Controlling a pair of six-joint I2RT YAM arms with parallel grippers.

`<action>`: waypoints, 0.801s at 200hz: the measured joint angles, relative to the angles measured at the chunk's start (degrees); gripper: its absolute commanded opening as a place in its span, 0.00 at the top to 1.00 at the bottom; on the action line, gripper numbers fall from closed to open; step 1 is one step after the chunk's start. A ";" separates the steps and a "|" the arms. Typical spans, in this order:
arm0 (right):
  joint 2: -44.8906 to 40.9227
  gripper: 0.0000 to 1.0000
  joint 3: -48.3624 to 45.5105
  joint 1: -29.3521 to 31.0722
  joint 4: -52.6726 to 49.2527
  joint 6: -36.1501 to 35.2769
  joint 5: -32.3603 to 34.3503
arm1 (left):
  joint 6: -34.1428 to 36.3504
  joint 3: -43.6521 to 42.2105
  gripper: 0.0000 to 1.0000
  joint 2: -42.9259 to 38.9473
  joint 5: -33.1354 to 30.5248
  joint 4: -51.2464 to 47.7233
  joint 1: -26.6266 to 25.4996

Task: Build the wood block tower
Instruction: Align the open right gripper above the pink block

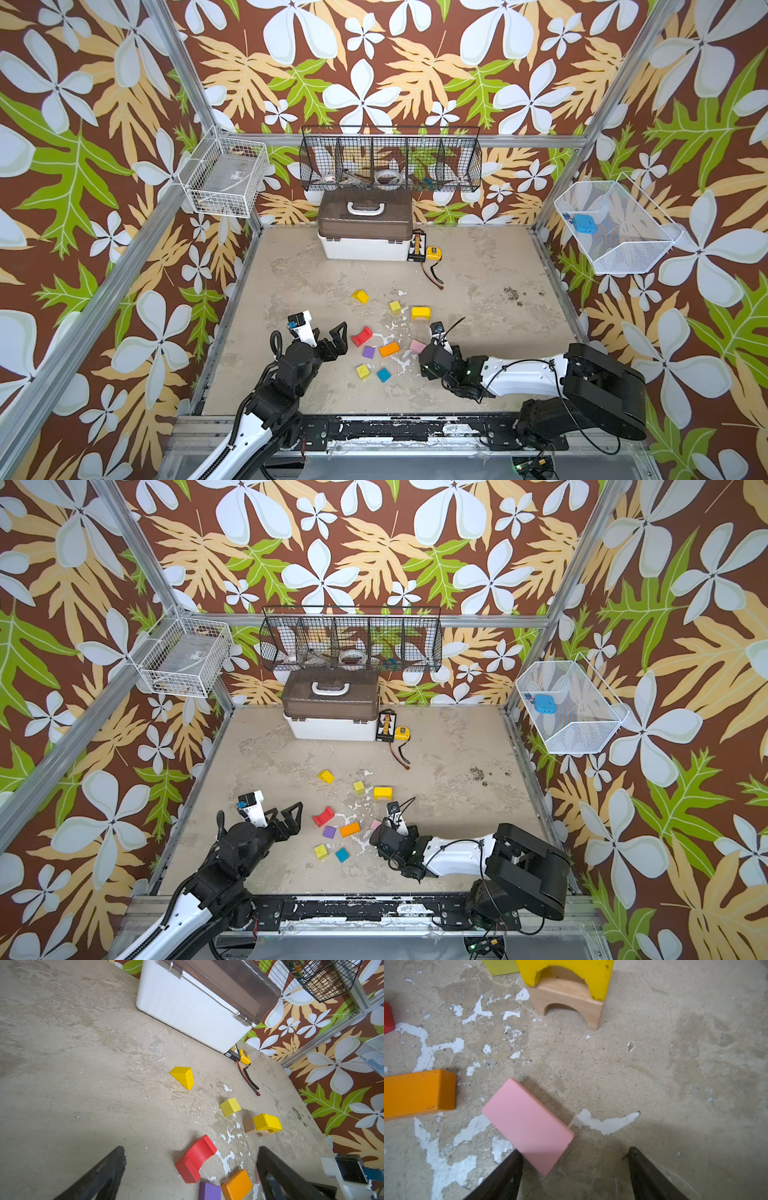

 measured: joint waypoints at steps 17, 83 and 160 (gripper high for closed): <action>-0.22 0.19 0.07 -0.42 -0.68 0.37 0.00 | 0.00 -0.04 0.00 -0.13 0.00 0.02 0.00; 0.26 0.19 -0.70 -3.04 0.63 1.03 0.98 | 0.00 -0.26 0.00 -0.70 0.24 0.02 0.00; -3.56 0.03 2.29 3.37 -5.86 1.46 -1.49 | 0.00 -0.31 0.00 -0.98 0.33 0.02 0.00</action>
